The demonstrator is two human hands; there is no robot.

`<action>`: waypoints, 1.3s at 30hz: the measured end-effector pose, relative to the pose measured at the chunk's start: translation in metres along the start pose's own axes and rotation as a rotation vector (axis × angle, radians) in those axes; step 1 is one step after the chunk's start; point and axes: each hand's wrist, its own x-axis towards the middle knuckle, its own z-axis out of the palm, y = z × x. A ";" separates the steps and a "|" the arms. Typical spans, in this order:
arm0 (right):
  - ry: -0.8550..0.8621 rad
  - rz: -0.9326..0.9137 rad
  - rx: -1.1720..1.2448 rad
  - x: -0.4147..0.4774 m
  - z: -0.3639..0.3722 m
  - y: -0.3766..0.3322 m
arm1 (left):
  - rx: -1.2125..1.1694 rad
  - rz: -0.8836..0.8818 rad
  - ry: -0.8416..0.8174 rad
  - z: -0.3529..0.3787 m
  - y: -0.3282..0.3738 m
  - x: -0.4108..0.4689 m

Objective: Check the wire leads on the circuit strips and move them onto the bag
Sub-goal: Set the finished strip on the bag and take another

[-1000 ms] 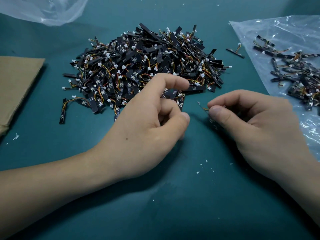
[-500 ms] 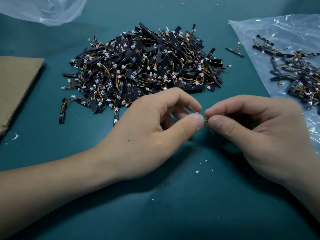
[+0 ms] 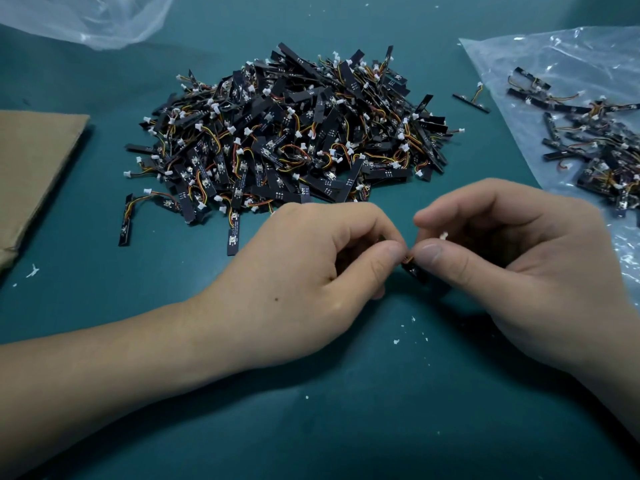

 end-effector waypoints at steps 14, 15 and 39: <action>0.036 0.099 0.076 0.004 0.003 0.001 | -0.170 -0.020 0.063 0.002 -0.004 0.001; 0.011 0.108 0.077 0.005 0.002 0.000 | -0.240 -0.034 0.104 0.002 -0.005 0.002; -0.244 -0.017 -0.165 0.003 -0.001 -0.003 | -0.195 -0.041 -0.018 -0.002 -0.001 0.001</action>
